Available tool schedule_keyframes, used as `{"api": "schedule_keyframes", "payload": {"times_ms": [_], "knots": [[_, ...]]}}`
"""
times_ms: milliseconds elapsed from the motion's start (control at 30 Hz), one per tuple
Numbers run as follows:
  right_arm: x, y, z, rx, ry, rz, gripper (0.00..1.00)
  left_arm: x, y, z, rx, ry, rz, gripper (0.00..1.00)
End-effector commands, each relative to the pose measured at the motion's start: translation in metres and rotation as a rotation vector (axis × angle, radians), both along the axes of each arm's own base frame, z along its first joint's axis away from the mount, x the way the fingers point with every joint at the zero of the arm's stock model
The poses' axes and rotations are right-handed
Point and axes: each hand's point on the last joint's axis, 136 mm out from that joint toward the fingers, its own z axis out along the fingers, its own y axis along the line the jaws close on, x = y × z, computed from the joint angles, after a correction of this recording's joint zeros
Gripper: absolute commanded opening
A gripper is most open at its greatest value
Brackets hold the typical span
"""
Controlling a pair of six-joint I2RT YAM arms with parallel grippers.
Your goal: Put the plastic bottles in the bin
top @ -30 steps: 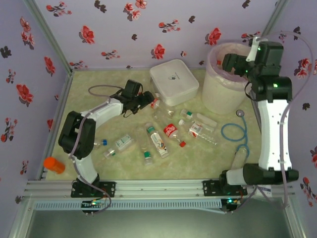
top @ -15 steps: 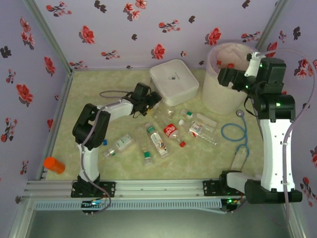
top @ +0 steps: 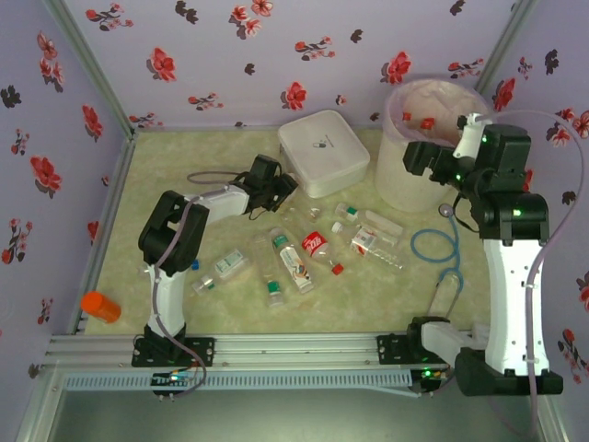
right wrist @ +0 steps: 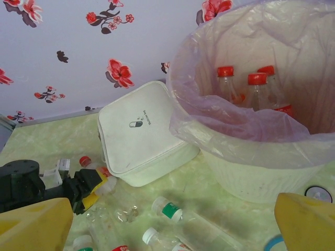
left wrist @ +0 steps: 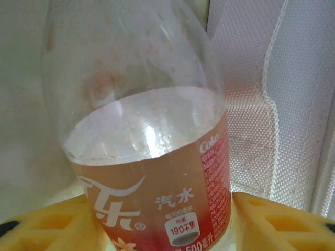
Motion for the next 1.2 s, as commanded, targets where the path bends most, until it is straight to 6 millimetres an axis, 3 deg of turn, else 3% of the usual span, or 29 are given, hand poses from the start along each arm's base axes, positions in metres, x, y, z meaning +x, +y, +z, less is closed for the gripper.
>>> {"api": "schedule_keyframes", "payload": {"times_ms": [0, 133, 367, 633, 833, 1033, 1167], "knots": [[-0.011, 0.003, -0.002, 0.014, -0.002, 0.008, 0.99, 0.008, 0.004, 0.029, -0.024, -0.073, 0.009, 0.47], [-0.017, 0.006, -0.004, 0.008, -0.012, 0.035, 0.99, 0.012, 0.013, 0.056, -0.029, -0.133, 0.017, 0.41], [-0.022, 0.018, 0.0, 0.025, -0.032, 0.105, 0.99, 0.004, 0.038, 0.109, 0.029, -0.242, 0.008, 0.4], [-0.025, 0.051, 0.019, 0.177, -0.075, 0.257, 0.99, -0.035, 0.076, 0.159, 0.217, -0.396, -0.154, 0.4], [-0.025, 0.071, 0.021, 0.212, -0.059, 0.31, 0.98, -0.083, 0.105, 0.182, 0.372, -0.451, -0.333, 0.38], [-0.026, 0.098, -0.002, 0.211, -0.003, 0.364, 0.97, -0.12, 0.101, 0.189, 0.403, -0.489, -0.55, 0.32], [-0.029, 0.106, -0.019, 0.255, 0.033, 0.378, 0.94, -0.135, 0.093, 0.188, 0.387, -0.509, -0.666, 0.31]]}}
